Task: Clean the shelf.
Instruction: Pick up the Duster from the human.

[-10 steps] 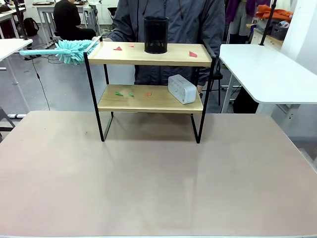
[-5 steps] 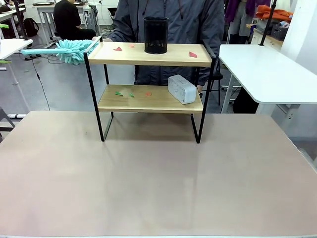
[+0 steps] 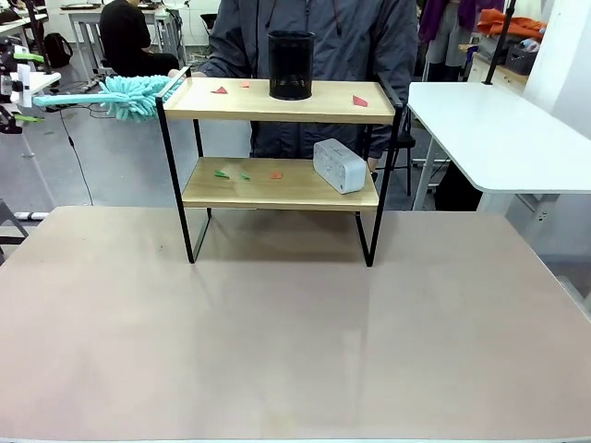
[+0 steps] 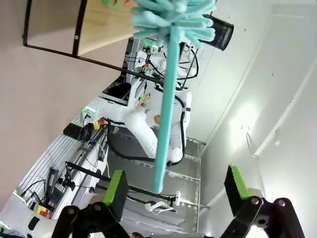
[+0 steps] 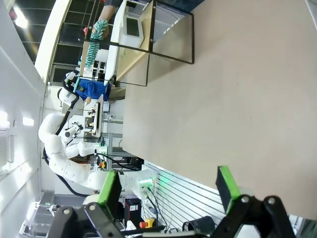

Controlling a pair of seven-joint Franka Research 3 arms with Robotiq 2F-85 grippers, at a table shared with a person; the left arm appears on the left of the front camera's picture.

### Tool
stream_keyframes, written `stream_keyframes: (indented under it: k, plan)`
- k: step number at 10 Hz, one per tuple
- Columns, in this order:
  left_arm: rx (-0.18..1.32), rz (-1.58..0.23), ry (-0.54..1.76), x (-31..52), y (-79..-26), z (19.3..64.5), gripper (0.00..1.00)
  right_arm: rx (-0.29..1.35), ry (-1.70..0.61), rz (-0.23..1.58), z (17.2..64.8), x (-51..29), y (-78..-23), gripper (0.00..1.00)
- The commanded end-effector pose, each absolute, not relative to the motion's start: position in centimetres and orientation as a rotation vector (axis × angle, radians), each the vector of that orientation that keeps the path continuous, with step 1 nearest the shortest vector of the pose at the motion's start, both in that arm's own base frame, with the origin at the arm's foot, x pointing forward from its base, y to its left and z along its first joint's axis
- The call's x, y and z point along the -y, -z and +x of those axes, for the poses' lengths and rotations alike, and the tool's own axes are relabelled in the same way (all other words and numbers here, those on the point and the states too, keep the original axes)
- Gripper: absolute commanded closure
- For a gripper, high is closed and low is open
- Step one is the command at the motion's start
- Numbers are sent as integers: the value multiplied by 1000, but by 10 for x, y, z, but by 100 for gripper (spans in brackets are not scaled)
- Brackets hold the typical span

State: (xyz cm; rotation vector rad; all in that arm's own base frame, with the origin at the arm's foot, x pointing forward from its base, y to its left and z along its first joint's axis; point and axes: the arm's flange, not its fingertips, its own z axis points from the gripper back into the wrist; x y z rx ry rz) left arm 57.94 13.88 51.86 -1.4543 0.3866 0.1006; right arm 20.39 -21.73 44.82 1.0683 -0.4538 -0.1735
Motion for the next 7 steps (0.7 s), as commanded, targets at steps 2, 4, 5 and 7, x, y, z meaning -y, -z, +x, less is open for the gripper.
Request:
stream_keyframes:
  k: [2, 4, 5, 7]
  plan:
    - [-456, -1433, -86, -120, -525, 585, 0, 476, 151, 1075, 204, 218, -449, 0]
    - [-451, -1386, -81, -96, -517, 584, 0, 476, 151, 1075, 204, 218, -449, 0]
    - [-455, -1366, -84, -87, -514, 582, 0, 476, 151, 1075, 204, 218, -449, 0]
    - [-346, -1319, -155, -80, -511, 577, 0, 476, 151, 1075, 204, 218, -449, 0]
